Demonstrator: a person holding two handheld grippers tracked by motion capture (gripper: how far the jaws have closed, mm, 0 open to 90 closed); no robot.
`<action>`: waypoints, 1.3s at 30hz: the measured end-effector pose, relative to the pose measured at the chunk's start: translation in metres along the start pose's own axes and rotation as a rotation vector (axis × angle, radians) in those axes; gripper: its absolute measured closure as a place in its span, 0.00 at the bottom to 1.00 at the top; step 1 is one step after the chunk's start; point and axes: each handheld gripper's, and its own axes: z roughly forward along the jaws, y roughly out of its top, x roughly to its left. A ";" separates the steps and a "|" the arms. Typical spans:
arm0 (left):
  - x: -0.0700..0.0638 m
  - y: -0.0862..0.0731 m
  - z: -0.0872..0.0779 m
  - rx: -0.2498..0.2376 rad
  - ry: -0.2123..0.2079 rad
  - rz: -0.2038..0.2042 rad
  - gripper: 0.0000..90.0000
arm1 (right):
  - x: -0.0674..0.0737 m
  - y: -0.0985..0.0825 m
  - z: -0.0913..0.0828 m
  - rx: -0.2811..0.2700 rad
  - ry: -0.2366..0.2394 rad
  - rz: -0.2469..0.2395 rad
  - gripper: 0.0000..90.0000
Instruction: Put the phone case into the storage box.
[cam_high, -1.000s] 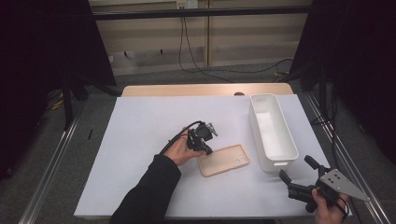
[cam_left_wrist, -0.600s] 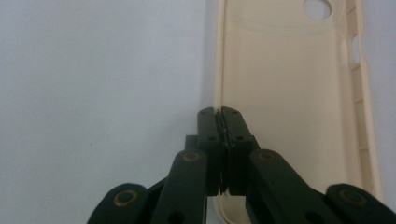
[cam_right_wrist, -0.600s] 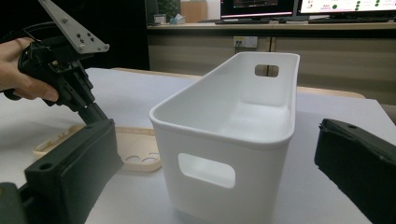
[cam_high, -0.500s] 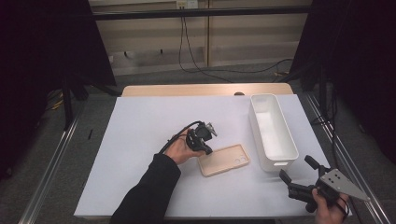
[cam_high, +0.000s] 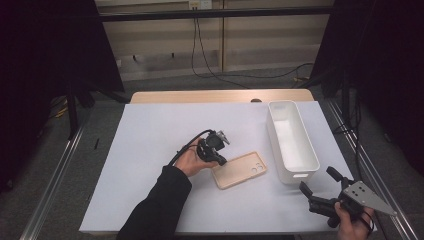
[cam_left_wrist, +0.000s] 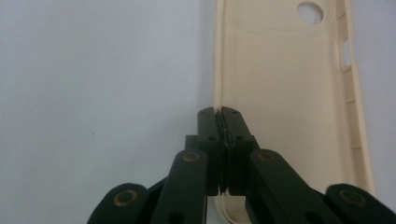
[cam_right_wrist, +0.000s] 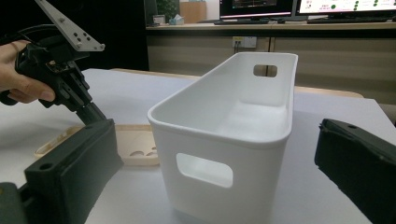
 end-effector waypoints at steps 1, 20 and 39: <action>0.000 0.000 0.000 -0.002 0.003 -0.003 0.98 | 0.000 0.000 0.000 0.000 0.000 0.000 0.00; -0.003 -0.016 -0.007 -0.099 0.021 -0.020 0.98 | 0.000 0.000 0.000 0.001 -0.003 0.000 0.00; -0.002 -0.028 -0.018 -0.197 0.100 -0.084 0.98 | 0.001 0.000 0.001 0.004 0.000 -0.008 0.00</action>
